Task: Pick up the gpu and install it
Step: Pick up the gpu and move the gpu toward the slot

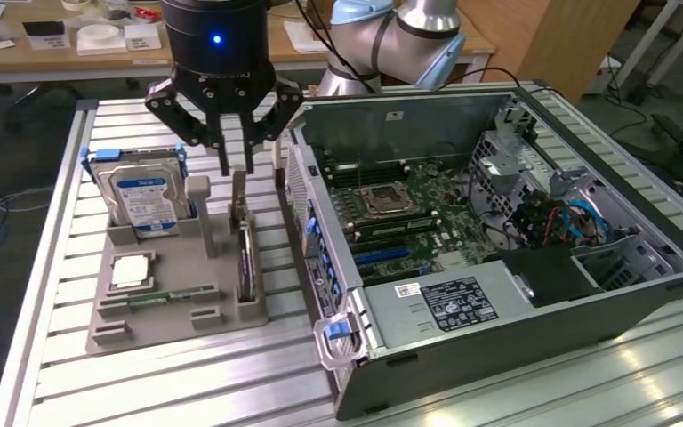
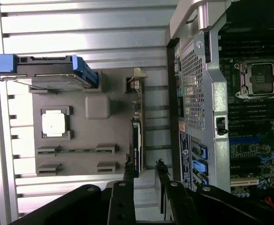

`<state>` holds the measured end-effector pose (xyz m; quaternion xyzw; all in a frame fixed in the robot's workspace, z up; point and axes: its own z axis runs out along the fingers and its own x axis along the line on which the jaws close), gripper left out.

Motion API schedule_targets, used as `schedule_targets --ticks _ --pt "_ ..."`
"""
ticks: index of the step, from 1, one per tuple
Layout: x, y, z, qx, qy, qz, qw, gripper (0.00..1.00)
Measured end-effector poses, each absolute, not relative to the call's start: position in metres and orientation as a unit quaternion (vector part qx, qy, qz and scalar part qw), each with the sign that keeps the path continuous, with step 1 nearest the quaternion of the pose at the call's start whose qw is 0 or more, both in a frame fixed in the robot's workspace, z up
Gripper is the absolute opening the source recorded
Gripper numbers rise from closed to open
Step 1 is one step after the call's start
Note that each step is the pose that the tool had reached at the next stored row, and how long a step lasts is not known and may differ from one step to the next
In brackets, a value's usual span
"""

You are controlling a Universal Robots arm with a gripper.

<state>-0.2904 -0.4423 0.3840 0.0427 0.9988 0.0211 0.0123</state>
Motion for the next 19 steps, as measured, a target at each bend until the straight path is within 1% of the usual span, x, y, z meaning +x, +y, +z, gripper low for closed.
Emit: schedule_targets --ticks 1,3,4,5,11,19 --pt "-0.2904 -0.4423 0.3840 0.043 0.999 0.021 0.012 0.29" --pt "-0.2904 -0.4423 0.3841 0.043 0.999 0.021 0.012 0.41" --pt "-0.2904 -0.4423 0.3840 0.043 0.999 0.021 0.012 0.41" --pt "-0.2904 -0.4423 0.3840 0.043 0.999 0.021 0.012 0.47" --pt "-0.2904 -0.4423 0.3839 0.043 0.999 0.021 0.012 0.47" --pt "-0.2952 -0.4423 0.3759 0.043 0.999 0.021 0.012 0.47"
